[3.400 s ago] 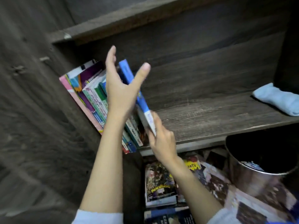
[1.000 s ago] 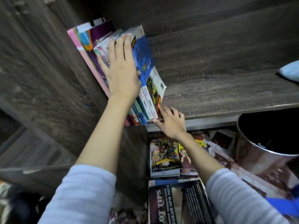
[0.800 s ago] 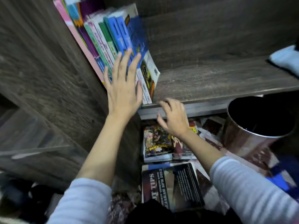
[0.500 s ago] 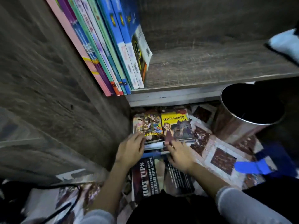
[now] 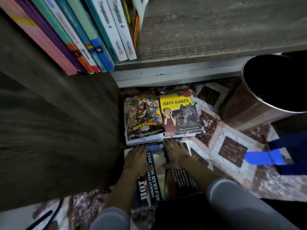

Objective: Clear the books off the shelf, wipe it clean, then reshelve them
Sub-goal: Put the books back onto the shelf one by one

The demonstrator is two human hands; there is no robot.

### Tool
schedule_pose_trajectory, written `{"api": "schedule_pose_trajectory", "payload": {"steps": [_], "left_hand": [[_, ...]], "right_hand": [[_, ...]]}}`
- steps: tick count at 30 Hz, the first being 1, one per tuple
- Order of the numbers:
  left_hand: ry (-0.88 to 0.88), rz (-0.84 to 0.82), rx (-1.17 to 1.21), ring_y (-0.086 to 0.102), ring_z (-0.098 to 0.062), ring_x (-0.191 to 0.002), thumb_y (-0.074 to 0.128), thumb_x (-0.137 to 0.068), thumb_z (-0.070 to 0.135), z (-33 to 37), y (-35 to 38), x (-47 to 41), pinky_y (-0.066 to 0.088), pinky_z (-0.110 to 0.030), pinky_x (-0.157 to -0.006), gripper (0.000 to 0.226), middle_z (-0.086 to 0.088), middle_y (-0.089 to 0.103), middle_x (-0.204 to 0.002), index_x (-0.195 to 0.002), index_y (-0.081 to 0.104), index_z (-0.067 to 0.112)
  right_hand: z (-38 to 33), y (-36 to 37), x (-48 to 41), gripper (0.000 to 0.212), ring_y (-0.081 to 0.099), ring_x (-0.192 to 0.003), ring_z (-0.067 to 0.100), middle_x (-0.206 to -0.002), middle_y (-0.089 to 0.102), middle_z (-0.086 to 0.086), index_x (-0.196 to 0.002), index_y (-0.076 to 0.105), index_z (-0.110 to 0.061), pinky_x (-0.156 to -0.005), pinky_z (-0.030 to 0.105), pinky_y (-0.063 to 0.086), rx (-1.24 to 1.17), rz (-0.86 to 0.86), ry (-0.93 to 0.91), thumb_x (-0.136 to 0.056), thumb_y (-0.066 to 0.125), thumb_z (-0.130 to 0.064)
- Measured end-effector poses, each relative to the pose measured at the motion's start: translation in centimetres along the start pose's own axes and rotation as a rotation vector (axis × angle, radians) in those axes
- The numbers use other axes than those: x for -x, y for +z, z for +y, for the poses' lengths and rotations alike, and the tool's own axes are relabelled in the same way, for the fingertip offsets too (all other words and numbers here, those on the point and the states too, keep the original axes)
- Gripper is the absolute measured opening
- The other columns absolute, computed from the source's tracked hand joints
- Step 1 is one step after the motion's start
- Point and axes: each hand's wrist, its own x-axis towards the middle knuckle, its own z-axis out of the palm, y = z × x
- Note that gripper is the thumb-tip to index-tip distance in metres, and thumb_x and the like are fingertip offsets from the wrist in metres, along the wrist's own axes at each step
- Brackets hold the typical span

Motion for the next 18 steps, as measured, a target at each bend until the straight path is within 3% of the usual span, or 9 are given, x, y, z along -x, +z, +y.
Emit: {"api": "schedule_pose_trajectory", "payload": {"steps": [6, 13, 18], "left_hand": [[-0.059, -0.029, -0.033, 0.012, -0.022, -0.144, 0.068, -0.073, 0.058, -0.3, 0.7, -1.9, 0.012, -0.042, -0.115, 0.110, -0.005, 0.011, -0.157, -0.150, 0.005, 0.012], [-0.112, -0.103, -0.069, 0.028, -0.028, -0.137, 0.077, -0.062, 0.060, 0.2, -0.1, -3.3, 0.024, -0.046, -0.110, 0.111, -0.009, 0.029, -0.149, -0.144, 0.022, 0.009], [-0.120, -0.088, -0.048, 0.027, -0.032, -0.136, 0.077, -0.070, 0.046, 0.4, 0.3, -3.5, 0.022, -0.041, -0.111, 0.096, -0.013, 0.027, -0.149, -0.143, 0.026, 0.009]], "right_hand": [[0.5, -0.8, -2.5, 0.121, 0.011, -0.145, 0.027, -0.156, 0.013, 0.009, -0.151, 0.003, -0.008, -0.119, 0.041, 0.005, 0.025, -0.058, 0.022, -0.067, 0.074, -0.059], [0.9, -1.6, -3.4, 0.117, 0.025, -0.139, 0.028, -0.150, 0.027, 0.010, -0.146, 0.019, -0.007, -0.115, 0.041, 0.022, -0.057, -0.076, 0.013, -0.059, 0.082, -0.053], [0.6, -1.8, -3.6, 0.123, 0.014, -0.143, 0.031, -0.155, 0.013, 0.011, -0.150, 0.012, -0.007, -0.115, 0.044, 0.020, 0.006, -0.151, -0.006, -0.060, 0.081, -0.055]]}}
